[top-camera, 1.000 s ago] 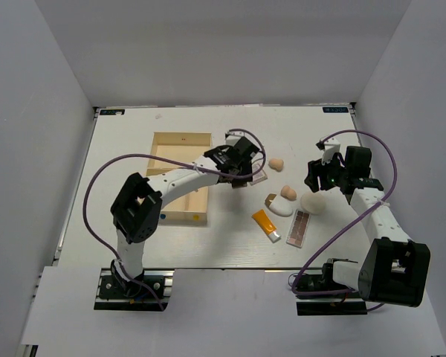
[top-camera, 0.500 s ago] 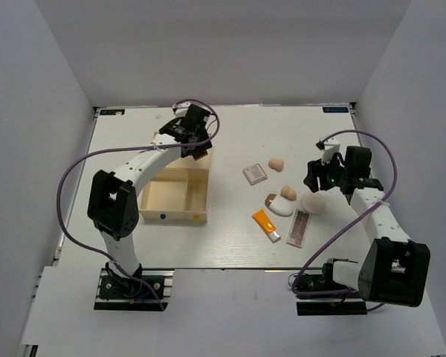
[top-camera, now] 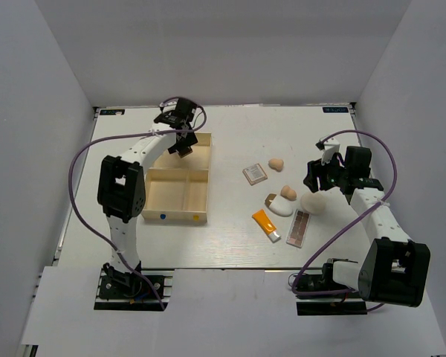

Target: Organize the makeup

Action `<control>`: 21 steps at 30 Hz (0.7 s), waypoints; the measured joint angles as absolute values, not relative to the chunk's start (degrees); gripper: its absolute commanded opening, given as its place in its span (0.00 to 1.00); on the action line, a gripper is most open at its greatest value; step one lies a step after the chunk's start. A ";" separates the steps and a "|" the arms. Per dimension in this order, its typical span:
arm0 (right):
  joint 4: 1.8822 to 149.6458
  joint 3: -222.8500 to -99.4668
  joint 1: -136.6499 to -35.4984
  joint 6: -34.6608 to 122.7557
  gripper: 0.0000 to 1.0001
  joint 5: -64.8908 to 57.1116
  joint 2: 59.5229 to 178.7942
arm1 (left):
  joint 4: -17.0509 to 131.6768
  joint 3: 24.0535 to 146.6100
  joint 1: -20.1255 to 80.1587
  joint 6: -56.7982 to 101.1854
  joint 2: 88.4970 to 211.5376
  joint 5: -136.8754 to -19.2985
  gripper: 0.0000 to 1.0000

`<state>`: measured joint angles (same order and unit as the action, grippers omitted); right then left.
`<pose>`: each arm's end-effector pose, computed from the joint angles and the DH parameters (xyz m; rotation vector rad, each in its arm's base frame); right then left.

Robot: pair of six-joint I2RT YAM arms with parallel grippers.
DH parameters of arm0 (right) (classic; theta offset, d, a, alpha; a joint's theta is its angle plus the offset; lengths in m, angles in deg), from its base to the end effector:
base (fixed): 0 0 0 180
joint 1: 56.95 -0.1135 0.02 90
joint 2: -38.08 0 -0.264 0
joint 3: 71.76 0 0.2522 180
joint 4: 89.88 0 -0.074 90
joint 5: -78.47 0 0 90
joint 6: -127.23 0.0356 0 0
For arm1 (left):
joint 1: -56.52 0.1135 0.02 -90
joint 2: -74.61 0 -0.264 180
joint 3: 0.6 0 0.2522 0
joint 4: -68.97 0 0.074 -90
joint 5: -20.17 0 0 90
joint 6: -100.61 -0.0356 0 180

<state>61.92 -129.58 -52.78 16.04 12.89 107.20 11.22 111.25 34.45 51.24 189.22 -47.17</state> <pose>0.2557 -0.0039 0.2431 -0.5444 2.1299 0.2353 0.4078 -0.1505 0.2484 -0.5337 2.4481 0.0855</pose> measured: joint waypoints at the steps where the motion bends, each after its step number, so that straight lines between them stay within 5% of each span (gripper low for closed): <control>1: 61.92 -129.53 -52.78 16.04 0.65 12.89 107.20 | 11.13 112.25 34.71 50.89 190.44 -47.19 0.28; 12: 62.80 -127.96 -52.78 16.04 0.66 12.83 107.13 | 10.24 113.37 35.35 48.87 194.62 -47.39 0.72; 21: 62.84 -127.94 -52.78 16.02 0.66 12.89 107.13 | 9.58 111.42 35.35 48.94 194.57 -48.07 0.83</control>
